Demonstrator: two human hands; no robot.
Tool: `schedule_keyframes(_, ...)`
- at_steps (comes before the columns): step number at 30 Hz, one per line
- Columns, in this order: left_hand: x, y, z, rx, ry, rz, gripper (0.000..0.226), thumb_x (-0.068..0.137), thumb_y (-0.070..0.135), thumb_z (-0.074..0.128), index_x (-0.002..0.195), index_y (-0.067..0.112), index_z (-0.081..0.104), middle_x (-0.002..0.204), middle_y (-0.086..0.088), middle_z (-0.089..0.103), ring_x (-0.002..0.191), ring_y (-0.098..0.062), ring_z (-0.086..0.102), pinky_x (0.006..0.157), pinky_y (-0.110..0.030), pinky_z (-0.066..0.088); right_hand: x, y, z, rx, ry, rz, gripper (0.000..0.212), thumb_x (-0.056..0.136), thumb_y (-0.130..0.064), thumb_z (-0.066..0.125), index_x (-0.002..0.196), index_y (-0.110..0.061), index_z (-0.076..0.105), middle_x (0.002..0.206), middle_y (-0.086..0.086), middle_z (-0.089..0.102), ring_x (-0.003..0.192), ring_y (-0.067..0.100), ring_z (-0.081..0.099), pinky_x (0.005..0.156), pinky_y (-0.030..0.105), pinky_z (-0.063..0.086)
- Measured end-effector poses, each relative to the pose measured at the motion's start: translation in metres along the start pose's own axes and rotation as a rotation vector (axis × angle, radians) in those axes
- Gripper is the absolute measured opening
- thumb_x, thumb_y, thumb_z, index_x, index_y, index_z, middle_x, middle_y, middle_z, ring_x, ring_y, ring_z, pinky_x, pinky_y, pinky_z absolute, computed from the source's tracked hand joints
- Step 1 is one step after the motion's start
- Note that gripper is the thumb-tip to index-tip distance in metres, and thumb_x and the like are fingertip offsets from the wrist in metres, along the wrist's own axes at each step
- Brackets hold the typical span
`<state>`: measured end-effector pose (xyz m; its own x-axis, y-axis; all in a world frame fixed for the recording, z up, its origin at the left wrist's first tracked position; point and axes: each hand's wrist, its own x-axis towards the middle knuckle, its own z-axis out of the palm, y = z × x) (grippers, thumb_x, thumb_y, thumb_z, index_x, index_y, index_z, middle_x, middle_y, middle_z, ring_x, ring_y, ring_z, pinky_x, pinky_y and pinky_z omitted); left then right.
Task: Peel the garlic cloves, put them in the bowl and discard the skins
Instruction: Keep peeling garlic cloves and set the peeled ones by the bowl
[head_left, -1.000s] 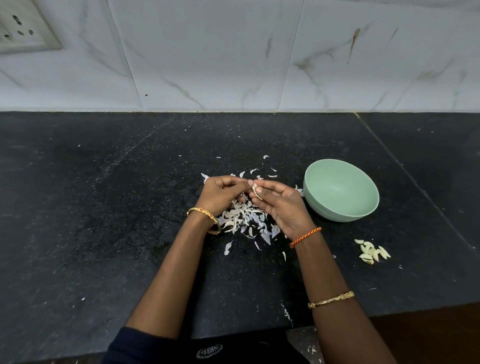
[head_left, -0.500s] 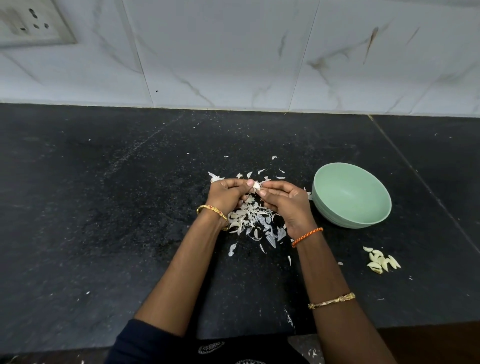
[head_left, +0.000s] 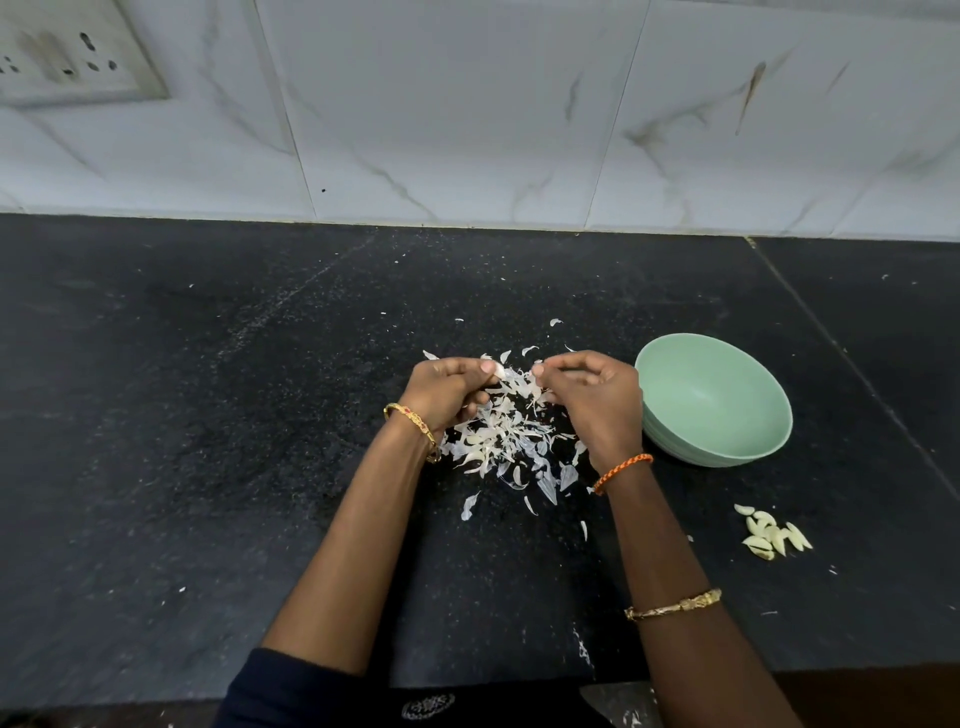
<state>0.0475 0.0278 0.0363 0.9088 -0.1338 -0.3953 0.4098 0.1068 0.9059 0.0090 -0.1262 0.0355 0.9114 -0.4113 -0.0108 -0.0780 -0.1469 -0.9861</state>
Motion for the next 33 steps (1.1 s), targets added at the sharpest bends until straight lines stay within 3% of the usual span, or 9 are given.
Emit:
schedule_keyframes(3, -0.001, -0.001, 0.002, 0.014, -0.007, 0.022, 0.006, 0.087, 0.011, 0.066, 0.082, 0.01, 0.066, 0.077, -0.002, 0.066, 0.041, 0.001, 0.049, 0.039, -0.011, 0.039, 0.004, -0.006, 0.002, -0.075, -0.032, -0.057, 0.014, 0.085, -0.001, 0.068, 0.082, -0.014, 0.072, 0.086, 0.008, 0.074, 0.073, 0.009, 0.071, 0.07, 0.02, 0.057)
schedule_keyframes(5, -0.001, 0.0, 0.004, -0.003, 0.02, 0.03, 0.005, 0.084, 0.014, 0.07, 0.082, 0.01, 0.067, 0.075, -0.001, 0.066, 0.04, 0.001, 0.048, 0.038, -0.011, 0.038, 0.004, -0.009, 0.003, -0.129, -0.108, -0.099, 0.015, 0.087, 0.001, 0.064, 0.093, -0.009, 0.073, 0.094, 0.005, 0.073, 0.08, 0.005, 0.071, 0.074, 0.016, 0.056)
schedule_keyframes(8, -0.002, -0.001, 0.008, -0.034, 0.092, 0.033, 0.011, 0.08, 0.018, 0.075, 0.076, 0.01, 0.068, 0.067, 0.0, 0.065, 0.037, 0.0, 0.043, 0.035, -0.012, 0.034, -0.001, -0.008, 0.01, -0.218, -0.247, -0.178, 0.034, 0.082, -0.006, 0.073, 0.115, -0.01, 0.068, 0.105, -0.004, 0.068, 0.09, 0.001, 0.066, 0.08, 0.013, 0.053)
schedule_keyframes(12, -0.003, -0.004, 0.013, -0.018, 0.141, 0.034, 0.016, 0.078, 0.023, 0.078, 0.07, 0.013, 0.067, 0.067, -0.004, 0.062, 0.038, -0.003, 0.039, 0.035, -0.014, 0.032, -0.006, 0.001, 0.02, -0.228, -0.159, -0.265, 0.028, 0.082, -0.003, 0.073, 0.11, -0.002, 0.07, 0.097, 0.005, 0.072, 0.074, -0.008, 0.064, 0.071, 0.008, 0.051)
schedule_keyframes(15, -0.005, -0.004, 0.011, 0.028, 0.068, 0.048, 0.018, 0.079, 0.025, 0.076, 0.072, 0.012, 0.065, 0.068, 0.0, 0.062, 0.04, -0.001, 0.041, 0.036, -0.013, 0.033, -0.006, 0.005, 0.02, -0.23, -0.092, -0.301, 0.015, 0.087, -0.006, 0.068, 0.101, -0.003, 0.073, 0.089, 0.005, 0.072, 0.072, 0.0, 0.067, 0.069, 0.014, 0.054)
schedule_keyframes(20, -0.004, -0.006, 0.01, 0.111, 0.005, 0.149, 0.009, 0.084, 0.017, 0.07, 0.077, 0.013, 0.067, 0.064, 0.006, 0.063, 0.043, 0.001, 0.048, 0.041, -0.013, 0.037, 0.0, 0.003, 0.011, -0.067, -0.172, -0.136, 0.006, 0.091, -0.009, 0.064, 0.092, -0.012, 0.069, 0.08, 0.002, 0.071, 0.068, 0.008, 0.069, 0.066, 0.018, 0.055)
schedule_keyframes(28, -0.005, -0.004, 0.011, 0.229, -0.074, 0.324, 0.011, 0.09, 0.007, 0.062, 0.087, 0.013, 0.07, 0.074, -0.003, 0.066, 0.049, 0.0, 0.055, 0.045, -0.015, 0.042, 0.004, -0.003, -0.003, 0.237, -0.278, 0.085, 0.007, 0.085, 0.0, 0.067, 0.089, -0.004, 0.07, 0.083, 0.016, 0.07, 0.071, 0.014, 0.069, 0.066, 0.019, 0.056)
schedule_keyframes(33, -0.004, -0.008, 0.011, 0.275, -0.08, 0.483, 0.011, 0.085, 0.004, 0.067, 0.084, 0.014, 0.07, 0.071, -0.002, 0.065, 0.048, 0.002, 0.054, 0.049, -0.012, 0.045, 0.005, -0.009, -0.009, 0.343, -0.298, 0.164, 0.013, 0.079, 0.004, 0.07, 0.091, -0.002, 0.069, 0.083, 0.013, 0.073, 0.076, 0.017, 0.071, 0.071, 0.021, 0.058)
